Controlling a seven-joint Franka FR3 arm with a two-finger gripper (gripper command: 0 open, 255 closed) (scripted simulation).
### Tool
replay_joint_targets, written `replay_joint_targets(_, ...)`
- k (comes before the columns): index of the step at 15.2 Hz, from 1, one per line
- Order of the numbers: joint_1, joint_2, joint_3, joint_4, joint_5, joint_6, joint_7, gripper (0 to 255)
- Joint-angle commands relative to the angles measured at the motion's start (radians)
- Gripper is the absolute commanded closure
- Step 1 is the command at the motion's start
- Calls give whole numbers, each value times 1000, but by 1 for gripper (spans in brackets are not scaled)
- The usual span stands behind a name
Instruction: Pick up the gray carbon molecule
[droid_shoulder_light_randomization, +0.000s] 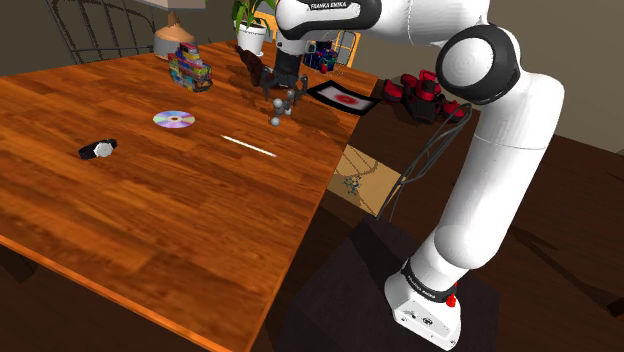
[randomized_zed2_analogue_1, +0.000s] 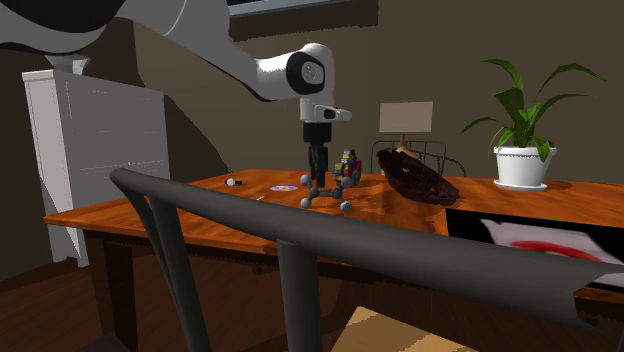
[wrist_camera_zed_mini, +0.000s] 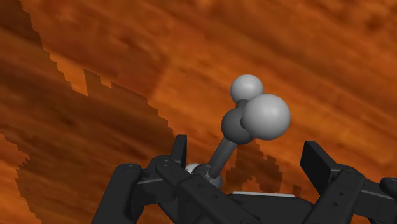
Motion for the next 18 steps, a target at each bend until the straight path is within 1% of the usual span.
replay_joint_targets(1, -1, 4, 0, -21, 0, 25, -1, 0)
replay_joint_targets(2, -1, 6, 0, -39, 0, 45, -1, 0)
replay_joint_targets(4, -1, 6, 0, -39, 0, 45, -1, 0)
replay_joint_targets(5, 0, 5, 0, -40, 0, 46, 0, 255)
replay_joint_targets(14, -1, 6, 0, -39, 0, 45, -1, 255)
replay_joint_targets(18, -1, 1, 0, 8, 0, -7, 0, 255)
